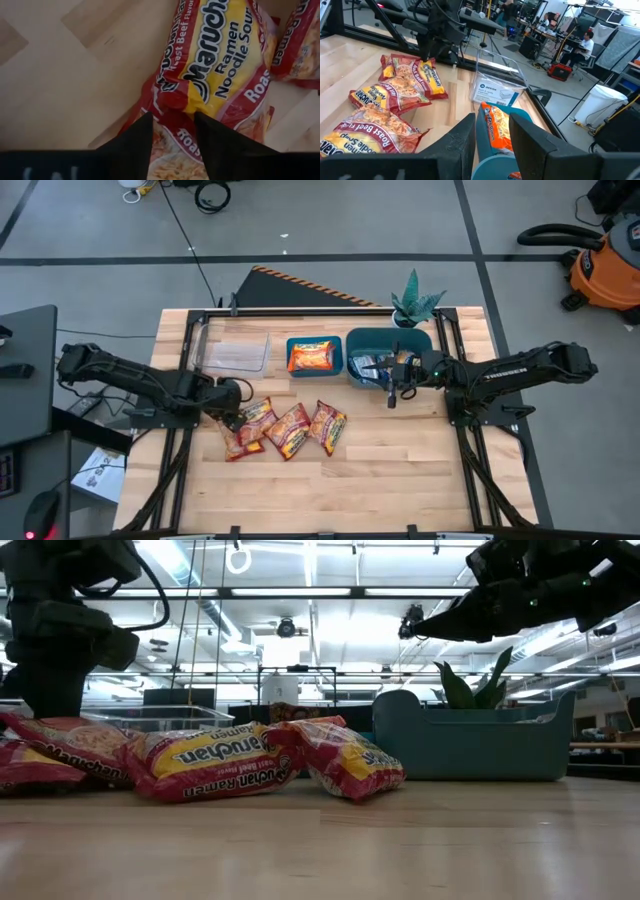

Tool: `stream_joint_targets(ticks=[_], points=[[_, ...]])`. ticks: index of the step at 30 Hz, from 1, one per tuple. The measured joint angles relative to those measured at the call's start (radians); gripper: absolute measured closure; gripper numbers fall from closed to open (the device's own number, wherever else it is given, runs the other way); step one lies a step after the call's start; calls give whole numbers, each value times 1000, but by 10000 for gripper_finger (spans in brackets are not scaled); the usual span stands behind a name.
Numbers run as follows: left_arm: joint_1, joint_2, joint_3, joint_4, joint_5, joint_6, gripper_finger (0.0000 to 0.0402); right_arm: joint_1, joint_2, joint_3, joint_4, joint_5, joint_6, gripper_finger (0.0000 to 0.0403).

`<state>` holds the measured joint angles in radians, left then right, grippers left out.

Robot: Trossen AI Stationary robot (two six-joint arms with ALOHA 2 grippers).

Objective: Sort Maruchan noodles
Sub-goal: Put the red noodle pack into the transparent bin

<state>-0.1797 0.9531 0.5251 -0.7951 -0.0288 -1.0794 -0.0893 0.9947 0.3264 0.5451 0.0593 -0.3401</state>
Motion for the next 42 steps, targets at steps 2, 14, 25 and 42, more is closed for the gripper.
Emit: stream_joint_targets(ticks=[2,14,25,42], points=[[10,0,0,0,0,5,270,0,0,0,0,0,0,279],[70,0,79,-27,6,155,393,0,0,0,-1,0,-10,279],[137,0,374,-200,-57,361,397,0,0,0,-8,1,-11,279],[296,0,595,-199,-567,697,398,0,0,0,-19,1,-11,279]])
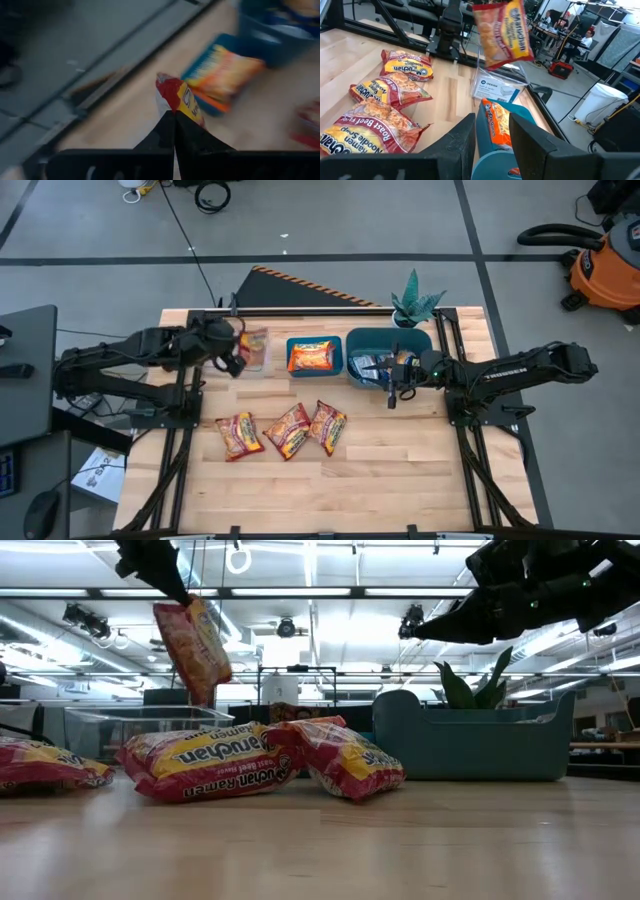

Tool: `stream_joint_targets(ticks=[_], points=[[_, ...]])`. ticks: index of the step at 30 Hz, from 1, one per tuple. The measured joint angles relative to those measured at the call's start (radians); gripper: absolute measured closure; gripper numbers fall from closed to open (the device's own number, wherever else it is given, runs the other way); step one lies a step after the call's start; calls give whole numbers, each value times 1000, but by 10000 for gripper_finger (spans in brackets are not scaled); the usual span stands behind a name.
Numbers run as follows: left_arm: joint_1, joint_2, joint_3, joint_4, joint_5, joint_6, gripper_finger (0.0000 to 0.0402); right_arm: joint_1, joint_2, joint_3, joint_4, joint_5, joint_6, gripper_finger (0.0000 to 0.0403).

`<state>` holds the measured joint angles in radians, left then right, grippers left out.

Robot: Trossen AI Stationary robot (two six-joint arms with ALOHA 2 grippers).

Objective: Sort Maruchan noodles
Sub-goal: Put the red noodle pack into the transparent bin

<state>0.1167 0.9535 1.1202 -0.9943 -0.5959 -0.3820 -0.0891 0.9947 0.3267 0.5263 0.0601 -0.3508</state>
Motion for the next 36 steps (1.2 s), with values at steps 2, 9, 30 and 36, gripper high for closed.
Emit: stream_joint_targets(ticks=[2,9,30,36], points=[[33,0,0,0,-44,28,398,0,0,0,4,0,0,279],[181,2,-9,-13,-2,116,398,0,0,0,3,0,10,279],[397,2,-241,127,396,202,398,3,1,0,-24,-9,62,279],[397,2,-241,59,435,161,397,3,1,0,-27,-9,56,279]])
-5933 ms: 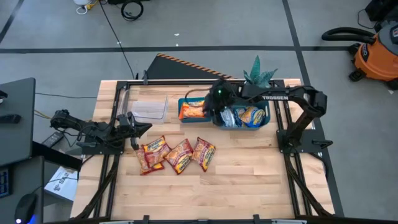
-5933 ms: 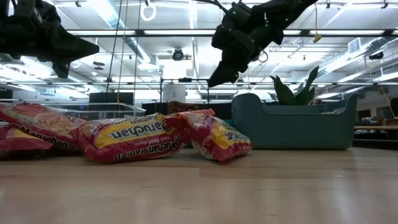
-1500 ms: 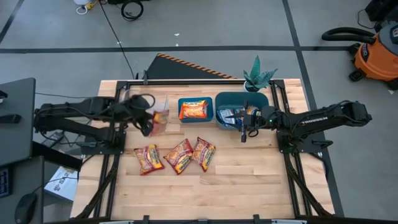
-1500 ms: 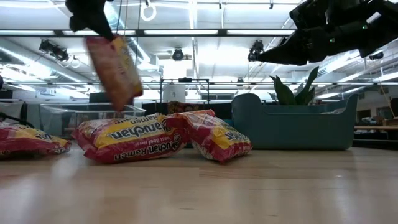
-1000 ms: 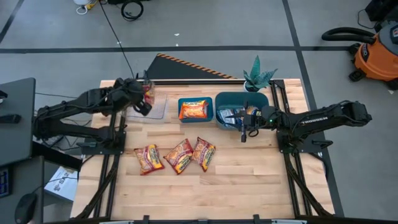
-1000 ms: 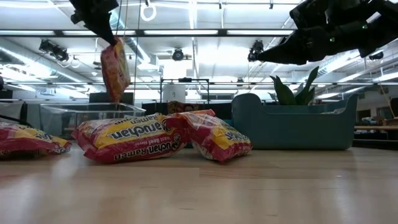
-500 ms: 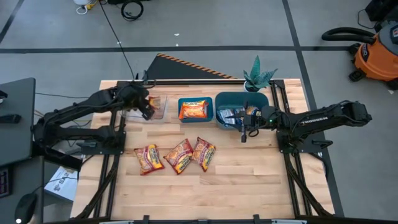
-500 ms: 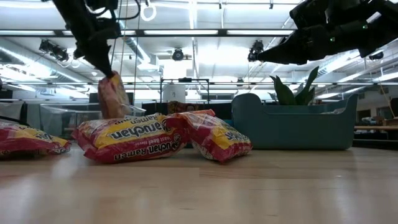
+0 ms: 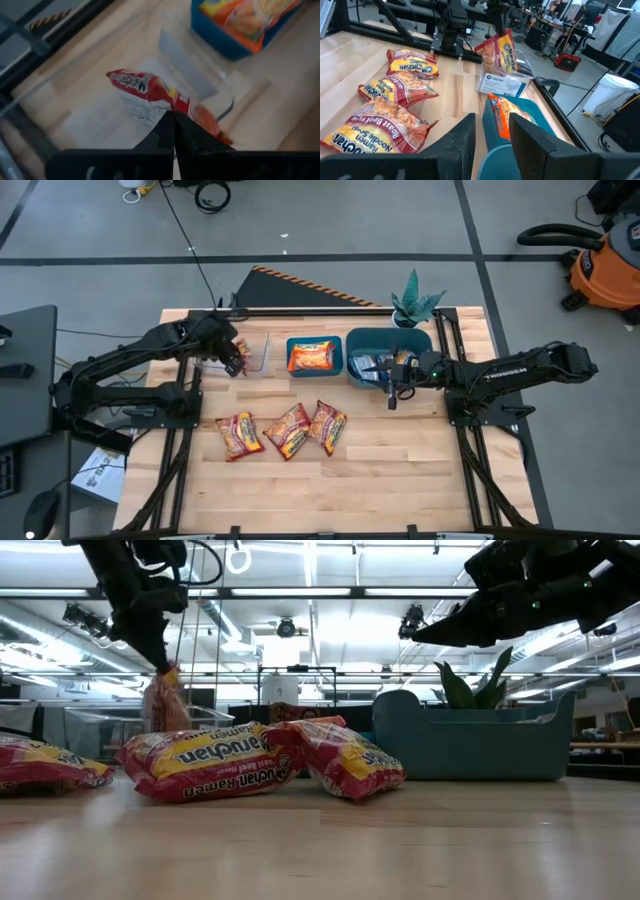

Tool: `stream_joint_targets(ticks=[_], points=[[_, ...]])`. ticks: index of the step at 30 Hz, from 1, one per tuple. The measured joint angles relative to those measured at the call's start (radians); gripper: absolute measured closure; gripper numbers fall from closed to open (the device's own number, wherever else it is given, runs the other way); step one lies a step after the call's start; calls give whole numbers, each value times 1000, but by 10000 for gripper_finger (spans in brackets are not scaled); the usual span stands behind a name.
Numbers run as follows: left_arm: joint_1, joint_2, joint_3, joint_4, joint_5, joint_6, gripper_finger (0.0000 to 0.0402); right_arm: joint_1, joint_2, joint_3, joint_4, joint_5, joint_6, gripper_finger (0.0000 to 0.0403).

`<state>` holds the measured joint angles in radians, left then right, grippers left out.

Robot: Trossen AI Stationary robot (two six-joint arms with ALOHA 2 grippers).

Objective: Sort Maruchan noodles
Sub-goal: Put the red noodle pack into the transparent bin

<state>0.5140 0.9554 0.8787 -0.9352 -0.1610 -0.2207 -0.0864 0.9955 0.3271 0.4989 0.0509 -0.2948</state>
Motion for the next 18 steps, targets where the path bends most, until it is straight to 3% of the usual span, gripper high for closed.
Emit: stream_joint_targets(ticks=[12,18], points=[[0,0,-151,-37,-27,-20,393,0,0,0,8,-4,-4,279],[-1,0,-70,-137,-91,-19,328,0,0,0,8,-19,-4,279]])
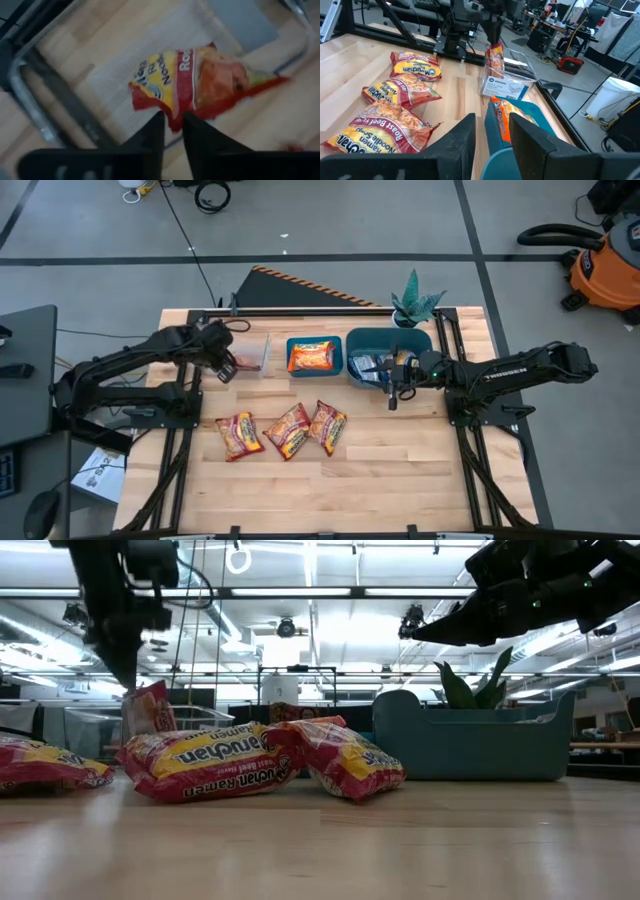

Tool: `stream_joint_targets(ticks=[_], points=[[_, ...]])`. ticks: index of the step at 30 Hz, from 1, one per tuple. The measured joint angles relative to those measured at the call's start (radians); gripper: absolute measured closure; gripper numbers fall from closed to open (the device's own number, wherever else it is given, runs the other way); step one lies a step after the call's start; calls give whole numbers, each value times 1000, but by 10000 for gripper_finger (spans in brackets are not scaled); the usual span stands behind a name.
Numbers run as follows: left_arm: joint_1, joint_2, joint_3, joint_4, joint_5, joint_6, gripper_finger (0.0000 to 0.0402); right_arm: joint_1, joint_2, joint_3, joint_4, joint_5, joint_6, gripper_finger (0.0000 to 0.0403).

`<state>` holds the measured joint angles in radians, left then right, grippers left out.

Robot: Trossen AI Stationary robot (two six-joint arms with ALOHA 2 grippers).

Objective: Sort Maruchan noodles
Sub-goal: Put the red noodle pack into the transparent bin

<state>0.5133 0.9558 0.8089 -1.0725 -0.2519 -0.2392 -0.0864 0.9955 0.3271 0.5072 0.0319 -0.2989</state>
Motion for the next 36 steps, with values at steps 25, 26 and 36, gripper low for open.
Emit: stream_joint_targets(ticks=[25,26,36], points=[[-431,0,131,-62,320,-374,232,-2,-34,0,-38,50,-5,279],[-469,0,109,-35,320,-412,233,-3,-34,0,-28,44,-6,279],[-762,29,-26,165,277,-781,233,-24,-33,0,27,-110,-2,279]])
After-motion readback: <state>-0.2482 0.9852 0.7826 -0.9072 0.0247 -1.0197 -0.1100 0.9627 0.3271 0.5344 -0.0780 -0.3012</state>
